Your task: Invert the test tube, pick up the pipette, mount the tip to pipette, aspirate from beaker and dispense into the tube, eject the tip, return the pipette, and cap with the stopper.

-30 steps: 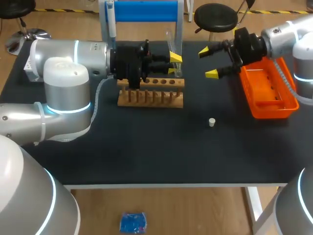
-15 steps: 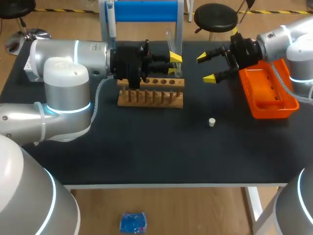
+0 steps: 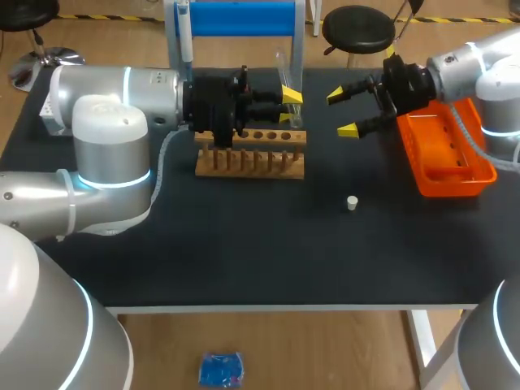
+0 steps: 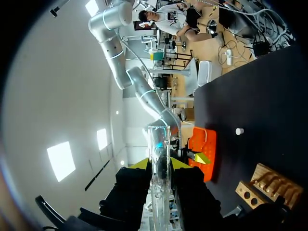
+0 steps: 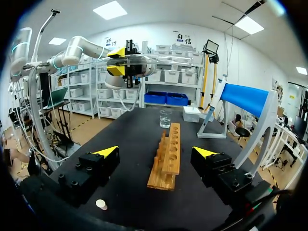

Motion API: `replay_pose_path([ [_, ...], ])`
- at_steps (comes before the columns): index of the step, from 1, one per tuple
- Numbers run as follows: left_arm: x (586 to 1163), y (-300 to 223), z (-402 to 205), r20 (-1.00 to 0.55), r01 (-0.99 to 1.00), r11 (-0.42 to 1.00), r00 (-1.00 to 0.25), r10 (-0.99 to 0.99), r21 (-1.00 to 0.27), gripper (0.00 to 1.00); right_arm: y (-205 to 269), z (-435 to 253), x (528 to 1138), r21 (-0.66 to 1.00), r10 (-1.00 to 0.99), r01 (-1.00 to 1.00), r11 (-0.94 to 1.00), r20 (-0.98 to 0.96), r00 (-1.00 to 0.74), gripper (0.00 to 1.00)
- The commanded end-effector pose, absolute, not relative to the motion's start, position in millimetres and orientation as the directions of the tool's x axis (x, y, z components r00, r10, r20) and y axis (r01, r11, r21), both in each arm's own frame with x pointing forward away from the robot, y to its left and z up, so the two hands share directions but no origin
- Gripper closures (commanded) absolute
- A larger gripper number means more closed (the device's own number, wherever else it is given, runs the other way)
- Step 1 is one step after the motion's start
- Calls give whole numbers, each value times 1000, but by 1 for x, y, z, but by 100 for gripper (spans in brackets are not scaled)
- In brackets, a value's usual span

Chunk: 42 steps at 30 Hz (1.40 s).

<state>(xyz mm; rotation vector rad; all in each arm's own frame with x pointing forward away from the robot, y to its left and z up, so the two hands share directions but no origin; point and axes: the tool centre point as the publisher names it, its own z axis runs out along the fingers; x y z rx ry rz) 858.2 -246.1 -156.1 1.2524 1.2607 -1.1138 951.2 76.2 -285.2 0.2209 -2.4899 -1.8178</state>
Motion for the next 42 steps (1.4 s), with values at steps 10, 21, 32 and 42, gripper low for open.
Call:
replay_pose_path([
  [10, 864, -242, -146, -995, 995, 63, -76, 60, -73, 100, 76, -285, 951, 950, -146, -86, 299, -43, -988, 0],
  [21, 883, -238, -137, -870, 869, 35, -493, -23, -493, 100, 76, -285, 951, 950, -146, -86, 299, -43, -988, 0],
  [32, 894, -231, -147, -721, 723, 77, -691, 60, -686, 100, 76, -285, 951, 950, -146, -86, 299, -43, -988, 0],
  [42, 894, -231, -147, -721, 723, 77, -691, 60, -686, 100, 76, -285, 951, 950, -146, -86, 299, -43, -988, 0],
])
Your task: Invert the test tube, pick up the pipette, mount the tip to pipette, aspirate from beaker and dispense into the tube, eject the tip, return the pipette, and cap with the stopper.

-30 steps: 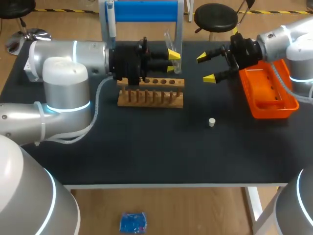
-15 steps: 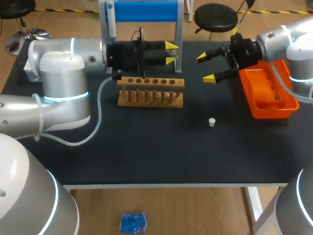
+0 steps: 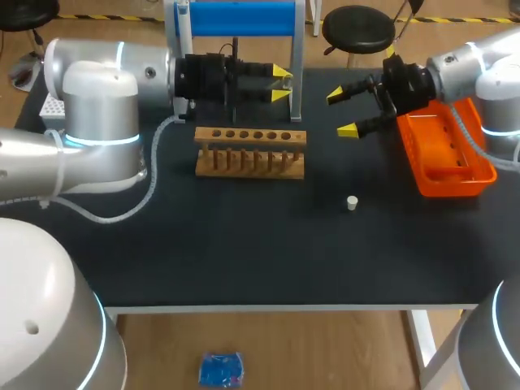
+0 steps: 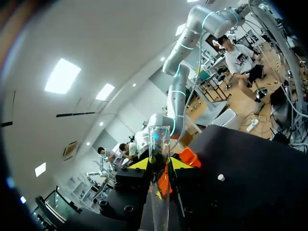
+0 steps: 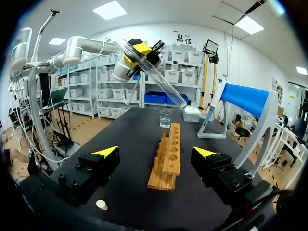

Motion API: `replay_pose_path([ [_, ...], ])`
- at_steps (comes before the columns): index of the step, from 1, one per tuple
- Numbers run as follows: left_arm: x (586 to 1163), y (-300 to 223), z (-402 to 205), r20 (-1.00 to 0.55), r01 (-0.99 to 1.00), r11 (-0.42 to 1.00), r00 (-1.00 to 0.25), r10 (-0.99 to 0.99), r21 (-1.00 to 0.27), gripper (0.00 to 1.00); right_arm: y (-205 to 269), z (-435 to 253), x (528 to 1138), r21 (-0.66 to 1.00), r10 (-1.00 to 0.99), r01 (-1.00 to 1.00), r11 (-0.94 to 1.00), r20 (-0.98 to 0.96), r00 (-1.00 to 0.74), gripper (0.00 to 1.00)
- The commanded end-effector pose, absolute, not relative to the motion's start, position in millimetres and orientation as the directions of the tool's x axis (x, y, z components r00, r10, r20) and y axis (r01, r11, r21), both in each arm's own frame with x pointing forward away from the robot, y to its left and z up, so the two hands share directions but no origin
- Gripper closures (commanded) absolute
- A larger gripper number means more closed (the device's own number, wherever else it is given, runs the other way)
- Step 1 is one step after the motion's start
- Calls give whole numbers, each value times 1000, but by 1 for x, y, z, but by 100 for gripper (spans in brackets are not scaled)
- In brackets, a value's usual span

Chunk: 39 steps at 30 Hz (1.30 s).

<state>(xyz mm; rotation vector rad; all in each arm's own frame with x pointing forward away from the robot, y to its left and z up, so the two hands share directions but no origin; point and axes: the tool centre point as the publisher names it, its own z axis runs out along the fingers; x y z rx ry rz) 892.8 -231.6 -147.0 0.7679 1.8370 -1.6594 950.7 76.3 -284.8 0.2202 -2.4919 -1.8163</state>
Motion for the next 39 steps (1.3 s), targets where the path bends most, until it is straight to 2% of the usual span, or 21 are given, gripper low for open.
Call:
replay_pose_path([
  [1, 894, -231, -147, -721, 723, 77, -691, 60, -686, 100, 76, -285, 951, 950, -146, -86, 299, -43, -988, 0],
  [12, 894, -231, -147, -721, 723, 77, -691, 60, -686, 100, 76, -285, 951, 950, -146, -86, 299, -43, -988, 0],
  [18, 895, -227, -132, -663, 665, 81, -747, 54, -742, 100, 76, -285, 951, 950, -146, -86, 299, -43, -988, 0],
  [28, 903, -223, -119, -375, 371, 136, -927, -4, -919, 100, 76, -285, 951, 950, -146, -86, 299, -43, -988, 0],
  [34, 908, -223, -120, -206, 193, 120, -973, -103, -974, 100, 76, -285, 951, 950, -146, -86, 299, -43, -988, 0],
  [39, 911, -224, -124, -167, 146, 124, -969, -184, -981, 100, 76, -285, 951, 950, -146, -86, 299, -43, -988, 0],
])
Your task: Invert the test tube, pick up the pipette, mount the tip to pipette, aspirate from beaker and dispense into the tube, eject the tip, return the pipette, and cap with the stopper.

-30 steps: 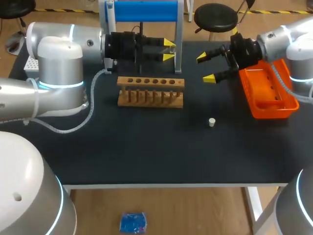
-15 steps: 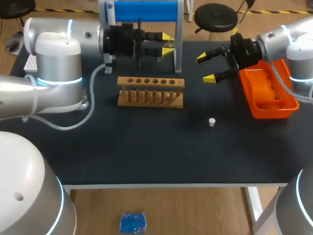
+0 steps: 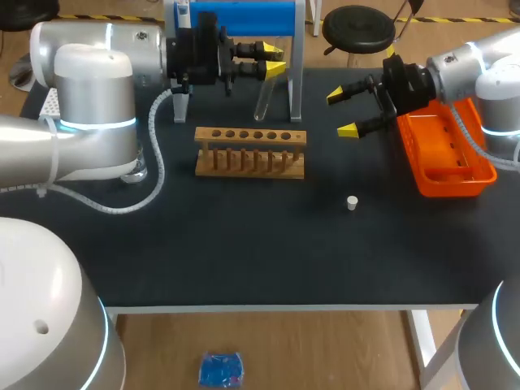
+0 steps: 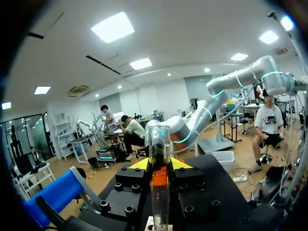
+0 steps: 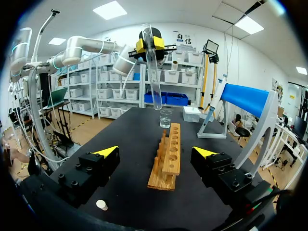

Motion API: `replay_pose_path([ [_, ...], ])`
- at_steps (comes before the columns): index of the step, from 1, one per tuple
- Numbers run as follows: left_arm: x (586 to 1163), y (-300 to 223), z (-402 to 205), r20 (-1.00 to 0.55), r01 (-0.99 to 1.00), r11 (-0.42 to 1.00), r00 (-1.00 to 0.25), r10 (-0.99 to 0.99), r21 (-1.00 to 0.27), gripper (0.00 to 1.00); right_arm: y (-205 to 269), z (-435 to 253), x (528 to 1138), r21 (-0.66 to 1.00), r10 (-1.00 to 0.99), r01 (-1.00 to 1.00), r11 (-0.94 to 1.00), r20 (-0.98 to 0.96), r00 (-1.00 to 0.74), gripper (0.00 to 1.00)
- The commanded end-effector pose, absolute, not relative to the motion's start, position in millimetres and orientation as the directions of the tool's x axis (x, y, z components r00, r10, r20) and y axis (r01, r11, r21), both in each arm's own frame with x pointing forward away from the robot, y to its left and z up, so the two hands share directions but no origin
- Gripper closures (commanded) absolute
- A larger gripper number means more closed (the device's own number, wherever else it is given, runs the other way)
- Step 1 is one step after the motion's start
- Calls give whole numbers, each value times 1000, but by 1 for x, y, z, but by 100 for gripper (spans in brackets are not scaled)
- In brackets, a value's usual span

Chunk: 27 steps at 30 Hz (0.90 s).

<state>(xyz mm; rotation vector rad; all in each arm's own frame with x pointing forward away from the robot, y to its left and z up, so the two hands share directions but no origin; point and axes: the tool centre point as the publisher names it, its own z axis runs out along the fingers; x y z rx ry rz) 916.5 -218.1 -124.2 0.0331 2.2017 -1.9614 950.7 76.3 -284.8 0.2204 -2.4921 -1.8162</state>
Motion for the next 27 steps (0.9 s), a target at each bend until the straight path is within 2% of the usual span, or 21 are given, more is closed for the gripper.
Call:
replay_pose_path([
  [1, 912, -223, -125, -146, 127, 105, -967, -210, -986, 100, 76, -285, 951, 950, -146, -86, 299, -43, -988, 0],
  [8, 918, -225, -139, -64, 45, 77, -960, -272, -996, 100, 76, -285, 951, 950, -146, -86, 299, -43, -988, 0],
  [17, 934, -222, -144, -69, 56, 55, -959, -277, -997, 100, 76, -285, 951, 950, -146, -86, 299, -43, -988, 0],
  [27, 957, -217, -153, -136, 136, 15, -976, -169, -991, 100, 76, -285, 951, 950, -146, -86, 299, -43, -988, 0],
])
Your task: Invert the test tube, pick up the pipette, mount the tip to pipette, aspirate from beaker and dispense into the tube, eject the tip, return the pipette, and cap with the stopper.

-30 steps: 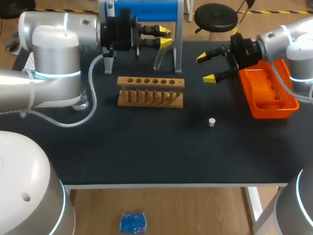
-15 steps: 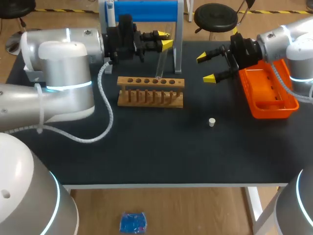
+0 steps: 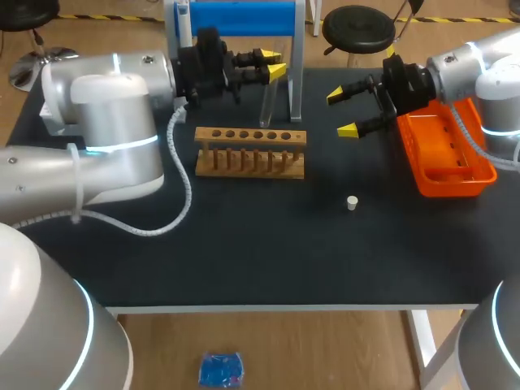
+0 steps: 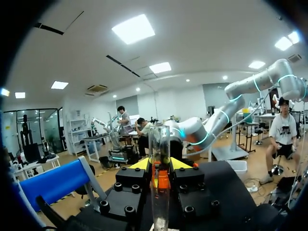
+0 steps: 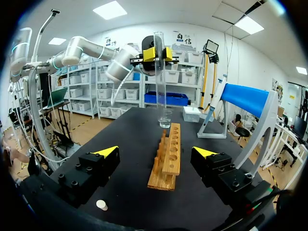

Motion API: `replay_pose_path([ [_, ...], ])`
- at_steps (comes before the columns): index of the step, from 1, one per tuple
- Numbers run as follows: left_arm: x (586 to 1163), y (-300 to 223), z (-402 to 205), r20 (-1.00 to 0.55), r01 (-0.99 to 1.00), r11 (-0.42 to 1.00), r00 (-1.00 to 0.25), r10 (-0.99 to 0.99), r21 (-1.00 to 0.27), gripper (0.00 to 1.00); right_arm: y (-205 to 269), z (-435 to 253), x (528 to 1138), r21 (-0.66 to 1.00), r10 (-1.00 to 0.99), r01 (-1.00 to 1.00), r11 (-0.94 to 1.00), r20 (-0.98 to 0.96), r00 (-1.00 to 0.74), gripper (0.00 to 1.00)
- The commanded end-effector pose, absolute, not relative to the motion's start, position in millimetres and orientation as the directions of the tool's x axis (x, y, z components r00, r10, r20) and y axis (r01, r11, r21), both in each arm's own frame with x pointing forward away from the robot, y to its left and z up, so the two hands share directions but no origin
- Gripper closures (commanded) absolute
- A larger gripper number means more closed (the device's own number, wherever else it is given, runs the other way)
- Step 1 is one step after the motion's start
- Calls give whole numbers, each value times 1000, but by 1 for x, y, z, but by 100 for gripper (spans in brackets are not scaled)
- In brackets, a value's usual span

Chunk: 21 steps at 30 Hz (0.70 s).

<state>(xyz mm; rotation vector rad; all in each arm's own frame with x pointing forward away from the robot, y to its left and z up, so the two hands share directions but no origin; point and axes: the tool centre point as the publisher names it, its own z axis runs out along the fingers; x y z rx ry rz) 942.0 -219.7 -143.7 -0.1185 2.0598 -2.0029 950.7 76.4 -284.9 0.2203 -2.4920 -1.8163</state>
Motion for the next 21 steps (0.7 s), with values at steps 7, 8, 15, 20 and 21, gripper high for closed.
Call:
replay_pose_path([
  [7, 969, -209, -158, -146, 148, -18, -984, -102, -989, 100, 76, -285, 951, 950, -146, -86, 299, -43, -988, 0],
  [8, 970, -208, -159, -142, 144, -13, -985, -95, -990, 100, 76, -285, 951, 950, -146, -86, 299, -43, -988, 0],
  [15, 973, -203, -169, -112, 114, -28, -991, -75, -993, 100, 76, -285, 951, 950, -146, -86, 299, -43, -988, 0],
  [20, 974, -202, -175, -109, 112, -40, -991, -76, -993, 100, 76, -285, 951, 950, -146, -86, 299, -43, -988, 0],
  [21, 975, -202, -177, -108, 112, -41, -991, -77, -993, 100, 76, -285, 951, 950, -146, -86, 299, -43, -988, 0],
])
